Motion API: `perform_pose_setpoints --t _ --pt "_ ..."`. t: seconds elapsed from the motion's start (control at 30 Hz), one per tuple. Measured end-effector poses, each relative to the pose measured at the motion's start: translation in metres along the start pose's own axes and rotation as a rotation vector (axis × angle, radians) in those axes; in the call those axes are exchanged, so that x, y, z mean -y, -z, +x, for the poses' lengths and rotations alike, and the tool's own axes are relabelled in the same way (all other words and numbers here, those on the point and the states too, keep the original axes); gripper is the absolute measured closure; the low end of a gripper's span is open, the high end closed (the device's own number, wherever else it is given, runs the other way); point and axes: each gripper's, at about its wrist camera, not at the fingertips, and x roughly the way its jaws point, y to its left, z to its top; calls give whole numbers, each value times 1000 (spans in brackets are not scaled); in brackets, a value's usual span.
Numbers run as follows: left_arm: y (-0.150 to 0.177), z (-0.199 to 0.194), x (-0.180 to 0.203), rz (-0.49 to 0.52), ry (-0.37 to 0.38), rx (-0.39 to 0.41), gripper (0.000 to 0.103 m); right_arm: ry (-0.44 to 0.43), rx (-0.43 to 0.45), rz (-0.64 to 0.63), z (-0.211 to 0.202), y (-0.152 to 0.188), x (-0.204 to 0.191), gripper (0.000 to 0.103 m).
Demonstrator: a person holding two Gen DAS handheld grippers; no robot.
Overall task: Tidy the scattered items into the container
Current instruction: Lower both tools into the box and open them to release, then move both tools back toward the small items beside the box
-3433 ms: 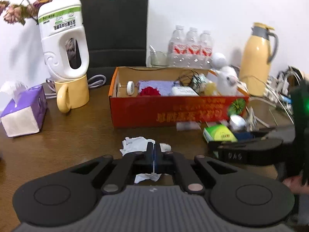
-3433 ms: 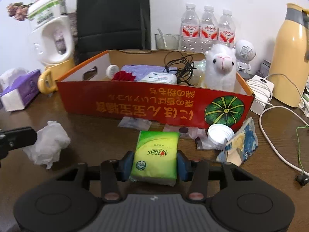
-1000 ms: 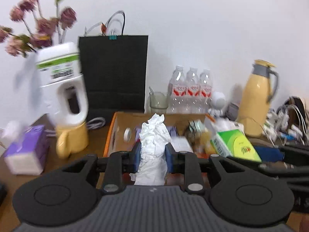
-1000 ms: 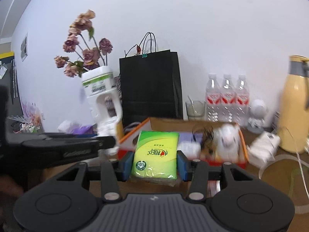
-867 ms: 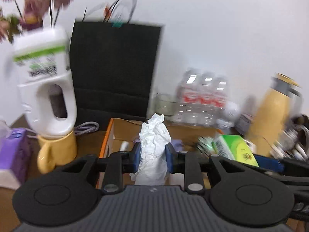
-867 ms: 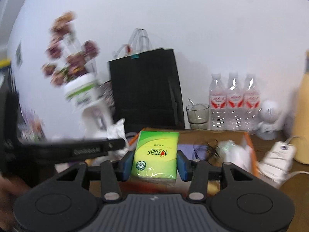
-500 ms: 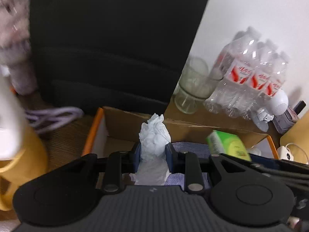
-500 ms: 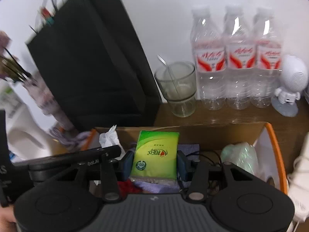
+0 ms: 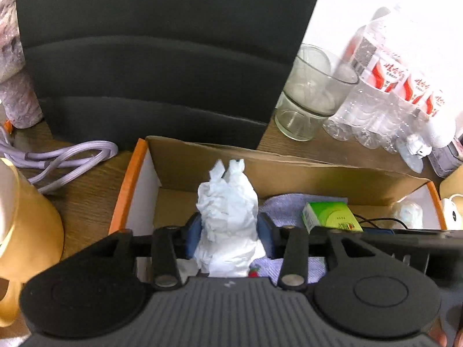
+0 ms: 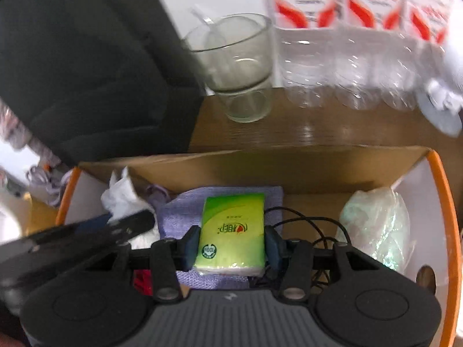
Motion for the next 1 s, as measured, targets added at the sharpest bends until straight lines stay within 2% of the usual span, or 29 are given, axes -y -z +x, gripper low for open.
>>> perform_pose_setpoints --t 0.07,0.1,0.13,0.17,0.2,0.23,0.33,0.43,0.57,0.7,0.87,1.0 --pt "-2 -14 1 -6 -15 3 37 -11 2 37 -14 -2 4 55" --pt "-3 -22 2 -3 -39 12 23 -10 10 43 -22 -2 5 50" --pt "-4 -32 3 9 -51 27 16 -3 30 46 -36 -1 5 41" --pt "-6 -44 3 21 -49 44 14 -2 47 44 -47 0 5 34" --pt "-6 -56 4 33 -46 54 8 -1 69 36 -61 1 5 21" --pt "-7 -64 6 40 -53 56 2 7 84 27 -70 0 5 16" --pt "-3 -96 16 81 -86 69 0 64 113 -15 -101 4 -1 16" --pt "11 -123 27 118 -106 105 0 76 136 -33 -134 20 1 16" --pt "46 -159 35 179 -120 202 0 88 194 -96 -164 53 0 16" --pt "78 -190 40 178 -156 284 0 94 238 -130 -189 91 -4 16" --pt "128 -229 47 197 -128 435 0 57 331 -198 -220 146 -15 16" --pt "168 -244 51 224 -141 528 0 56 426 -236 -237 188 -18 15"
